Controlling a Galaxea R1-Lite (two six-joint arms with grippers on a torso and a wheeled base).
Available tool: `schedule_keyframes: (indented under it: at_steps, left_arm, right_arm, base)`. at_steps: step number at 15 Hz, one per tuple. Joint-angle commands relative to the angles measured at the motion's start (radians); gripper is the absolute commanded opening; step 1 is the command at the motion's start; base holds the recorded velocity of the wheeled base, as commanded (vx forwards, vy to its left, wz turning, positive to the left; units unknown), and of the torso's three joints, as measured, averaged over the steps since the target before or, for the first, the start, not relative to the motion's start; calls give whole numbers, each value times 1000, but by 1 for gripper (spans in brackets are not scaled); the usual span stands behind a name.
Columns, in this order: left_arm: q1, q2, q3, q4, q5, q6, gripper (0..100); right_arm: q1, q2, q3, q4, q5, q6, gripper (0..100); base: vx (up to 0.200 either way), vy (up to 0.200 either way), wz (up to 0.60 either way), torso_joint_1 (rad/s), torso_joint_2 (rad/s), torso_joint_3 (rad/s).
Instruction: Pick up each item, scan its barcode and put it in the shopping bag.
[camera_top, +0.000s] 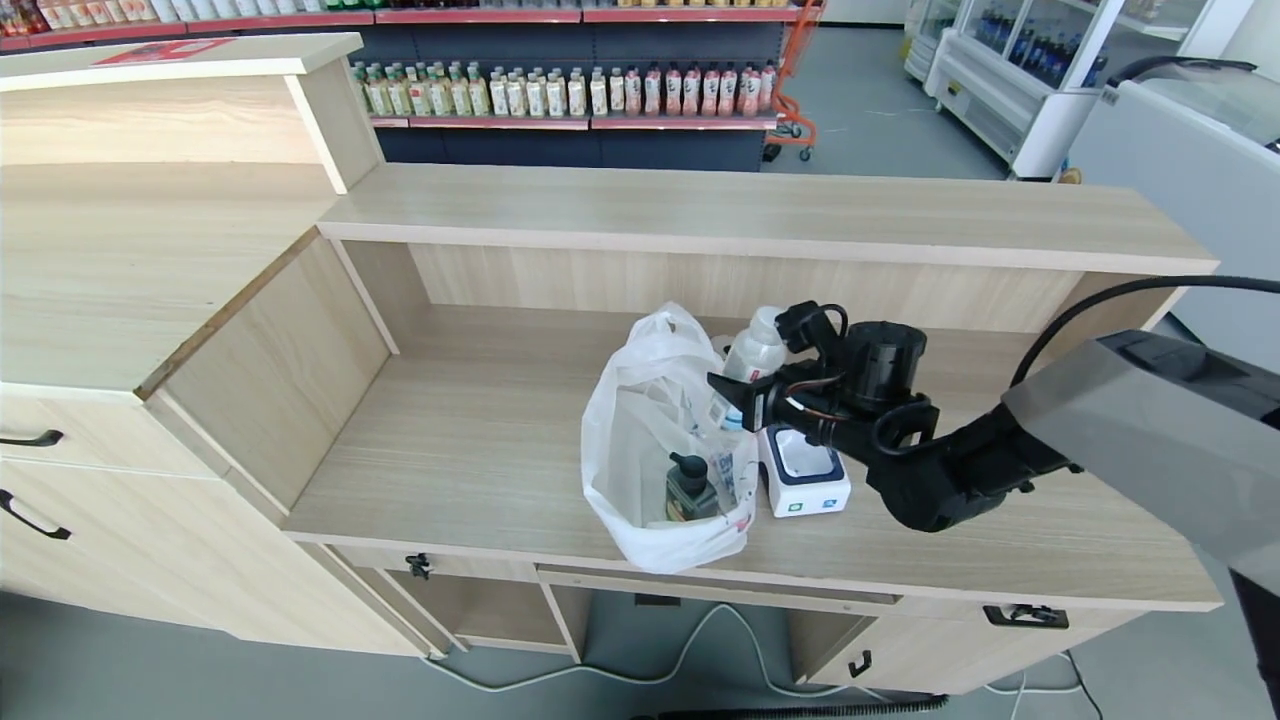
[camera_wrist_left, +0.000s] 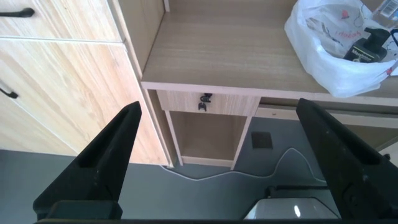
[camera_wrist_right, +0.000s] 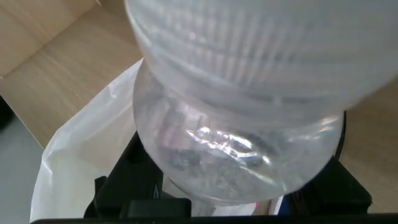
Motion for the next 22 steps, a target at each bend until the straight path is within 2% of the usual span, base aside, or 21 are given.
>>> schedule_keyframes:
  at_steps: [1,13,22]
  left_arm:
    - [0,0,0,0,0,0,100]
    - [0,0,0,0,0,0,100]
    - [0,0,0,0,0,1,100]
  right_arm:
    - [3,73,-57,5,1,-5,0]
    - [-1,215,-138,-38,-1,-131,0]
    - [-23,250,-95,-130,1,-166,0]
  base:
    - [0,0,0,0,0,0]
    - [0,0,0,0,0,0]
    - [0,0,0,0,0,0]
